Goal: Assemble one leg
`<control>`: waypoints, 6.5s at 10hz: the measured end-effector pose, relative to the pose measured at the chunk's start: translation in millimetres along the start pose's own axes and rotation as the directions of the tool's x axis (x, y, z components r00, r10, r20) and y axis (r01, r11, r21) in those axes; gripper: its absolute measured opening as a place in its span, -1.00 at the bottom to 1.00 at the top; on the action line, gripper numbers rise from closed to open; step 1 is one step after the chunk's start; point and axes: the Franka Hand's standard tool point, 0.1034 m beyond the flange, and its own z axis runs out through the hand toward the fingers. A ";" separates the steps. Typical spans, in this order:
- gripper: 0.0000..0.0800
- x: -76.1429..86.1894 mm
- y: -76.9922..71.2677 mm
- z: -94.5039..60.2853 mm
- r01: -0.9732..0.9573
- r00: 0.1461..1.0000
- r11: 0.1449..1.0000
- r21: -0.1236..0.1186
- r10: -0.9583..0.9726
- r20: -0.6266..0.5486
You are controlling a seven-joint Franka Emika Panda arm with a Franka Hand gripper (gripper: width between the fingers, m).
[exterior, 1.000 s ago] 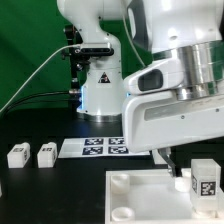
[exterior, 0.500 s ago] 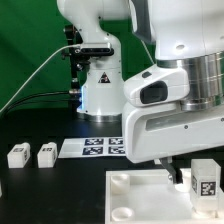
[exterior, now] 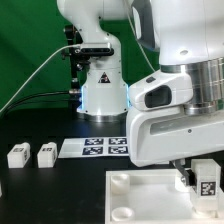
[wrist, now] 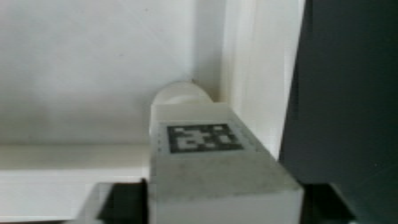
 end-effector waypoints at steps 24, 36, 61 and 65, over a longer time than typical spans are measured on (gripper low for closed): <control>0.62 -9.9 -3.2 5.0 -0.439 0.899 0.898 0.015 0.439 0.000; -0.25 0.9 4.2 1.9 -0.377 0.925 0.926 0.008 0.377 -0.055; 0.62 1.7 -0.4 -1.6 -0.022 1.000 0.998 -0.067 0.022 -0.005; -0.26 1.4 1.8 -1.3 -0.280 0.960 0.958 -0.060 0.279 -0.020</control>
Offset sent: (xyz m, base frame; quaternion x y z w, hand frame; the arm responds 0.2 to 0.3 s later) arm 0.0083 -0.0136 -0.0101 0.0113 0.0516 0.2935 0.9545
